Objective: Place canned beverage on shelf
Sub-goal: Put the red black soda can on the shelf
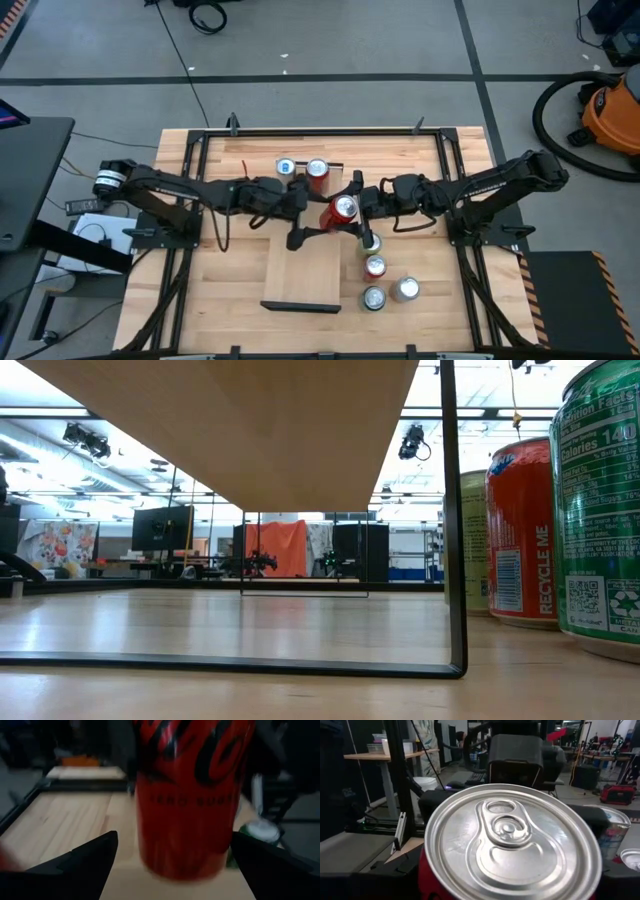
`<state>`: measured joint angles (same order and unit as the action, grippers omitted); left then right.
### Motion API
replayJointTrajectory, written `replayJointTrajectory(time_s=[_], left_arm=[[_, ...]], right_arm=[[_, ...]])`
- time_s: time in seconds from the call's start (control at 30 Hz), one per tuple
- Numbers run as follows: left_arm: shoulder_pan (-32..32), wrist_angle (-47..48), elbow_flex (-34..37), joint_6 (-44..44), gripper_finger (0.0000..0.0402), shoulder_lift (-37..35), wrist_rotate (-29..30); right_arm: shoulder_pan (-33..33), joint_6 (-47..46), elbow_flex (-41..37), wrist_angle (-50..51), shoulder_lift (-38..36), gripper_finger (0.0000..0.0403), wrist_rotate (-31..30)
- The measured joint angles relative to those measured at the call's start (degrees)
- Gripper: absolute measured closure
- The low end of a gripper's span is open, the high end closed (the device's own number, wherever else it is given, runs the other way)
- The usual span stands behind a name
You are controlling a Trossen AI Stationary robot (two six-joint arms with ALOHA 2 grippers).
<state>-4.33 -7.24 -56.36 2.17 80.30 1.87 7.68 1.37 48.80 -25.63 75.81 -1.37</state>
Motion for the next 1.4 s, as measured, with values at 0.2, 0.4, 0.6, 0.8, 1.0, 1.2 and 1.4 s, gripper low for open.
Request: replayJointTrajectory(time_s=[0.2,0.4,0.6,0.8,1.0,1.2,1.4], left_arm=[[-1.92,7.90,0.04,1.09,0.0005,-2.71,5.01],[-5.53,14.37,0.00,5.35,0.0005,-4.36,8.43],[-11.08,18.40,0.04,6.82,0.0005,-5.28,17.85],[-16.58,24.33,0.09,11.16,0.0005,-9.26,25.59],[-20.89,29.57,0.10,15.91,0.0005,-13.10,28.35],[-21.70,30.47,0.09,17.60,0.0005,-13.62,30.03],[-21.78,30.47,0.10,18.25,0.0005,-13.54,29.94]], right_arm=[[-0.44,-1.34,0.05,1.29,0.00,0.0088,1.60],[-0.44,-1.76,0.07,5.72,0.00,0.0088,-0.27],[-0.44,-2.25,0.09,4.91,1.42,0.0088,-2.35],[-1.00,-1.38,3.36,4.95,6.97,0.0088,-3.90],[-1.44,1.49,9.84,7.80,13.31,0.0088,-8.20],[-1.44,0.51,14.22,13.60,16.99,0.0088,-11.43],[-1.53,-1.20,14.27,15.06,16.59,0.0080,-11.19]])
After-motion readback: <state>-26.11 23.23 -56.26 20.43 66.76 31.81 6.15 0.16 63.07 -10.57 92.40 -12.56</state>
